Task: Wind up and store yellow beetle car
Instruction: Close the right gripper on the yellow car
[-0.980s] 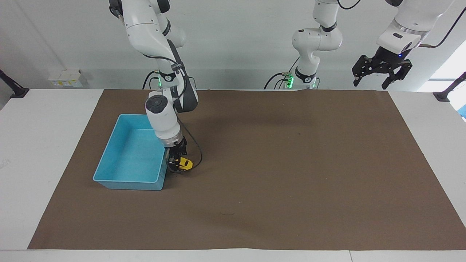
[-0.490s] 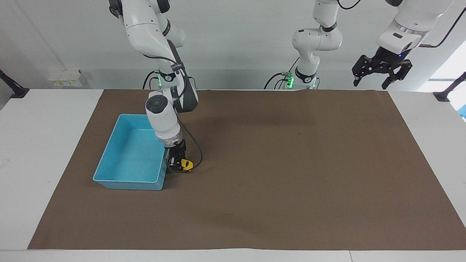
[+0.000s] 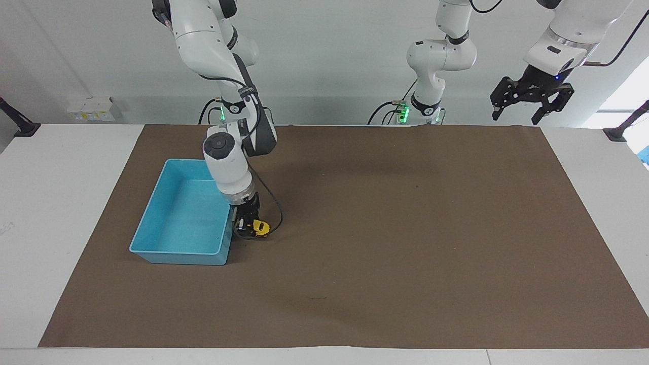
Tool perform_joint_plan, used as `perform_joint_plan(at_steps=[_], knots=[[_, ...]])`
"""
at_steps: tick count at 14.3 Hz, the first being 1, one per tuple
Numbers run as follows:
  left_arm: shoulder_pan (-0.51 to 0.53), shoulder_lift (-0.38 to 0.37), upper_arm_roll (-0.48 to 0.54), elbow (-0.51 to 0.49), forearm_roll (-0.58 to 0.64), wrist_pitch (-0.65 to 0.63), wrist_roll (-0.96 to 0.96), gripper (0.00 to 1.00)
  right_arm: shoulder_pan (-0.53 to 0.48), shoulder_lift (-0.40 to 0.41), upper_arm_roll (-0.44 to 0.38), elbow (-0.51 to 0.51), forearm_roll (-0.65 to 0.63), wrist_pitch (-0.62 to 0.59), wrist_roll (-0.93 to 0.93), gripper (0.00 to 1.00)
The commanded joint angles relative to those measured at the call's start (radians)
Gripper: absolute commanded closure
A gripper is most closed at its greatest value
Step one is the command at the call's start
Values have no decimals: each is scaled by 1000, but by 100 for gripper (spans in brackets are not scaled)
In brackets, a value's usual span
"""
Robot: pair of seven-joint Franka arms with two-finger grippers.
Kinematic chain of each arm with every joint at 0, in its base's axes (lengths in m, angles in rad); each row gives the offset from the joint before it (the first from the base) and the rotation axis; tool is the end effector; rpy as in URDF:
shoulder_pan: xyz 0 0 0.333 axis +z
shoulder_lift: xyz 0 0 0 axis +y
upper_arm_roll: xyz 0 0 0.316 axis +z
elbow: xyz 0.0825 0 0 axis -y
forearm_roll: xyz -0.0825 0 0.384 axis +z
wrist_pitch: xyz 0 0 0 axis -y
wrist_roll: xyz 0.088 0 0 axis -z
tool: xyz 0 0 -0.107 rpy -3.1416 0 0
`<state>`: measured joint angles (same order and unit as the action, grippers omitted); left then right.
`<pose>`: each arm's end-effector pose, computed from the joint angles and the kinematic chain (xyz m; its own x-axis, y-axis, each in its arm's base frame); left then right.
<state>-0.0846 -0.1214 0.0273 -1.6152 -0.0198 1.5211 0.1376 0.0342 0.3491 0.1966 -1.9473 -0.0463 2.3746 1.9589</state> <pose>0.5101 -0.0305 0.6639 0.9804 -0.1947 0.0302 -0.1953 -0.9806 0.0191 0.6087 0.1365 0.3127 -0.1369 -0.9886 -0.0621 -0.9877 0.1410 -0.0673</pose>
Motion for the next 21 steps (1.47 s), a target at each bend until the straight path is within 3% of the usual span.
perform_joint_plan(at_steps=[1, 10, 15, 21], knots=[[6, -12, -3, 3, 1, -18, 2, 0, 1, -19, 6, 21, -18, -37, -3, 100], [6, -12, -3, 3, 1, -18, 2, 0, 1, -94, 47, 24, -15, -81, -28, 100], [6, -12, -3, 3, 1, -18, 2, 0, 1, -163, 83, 36, 3, -150, -230, 100], [6, -12, -3, 3, 1, -18, 2, 0, 1, -177, 95, 146, 13, -322, -414, 100]])
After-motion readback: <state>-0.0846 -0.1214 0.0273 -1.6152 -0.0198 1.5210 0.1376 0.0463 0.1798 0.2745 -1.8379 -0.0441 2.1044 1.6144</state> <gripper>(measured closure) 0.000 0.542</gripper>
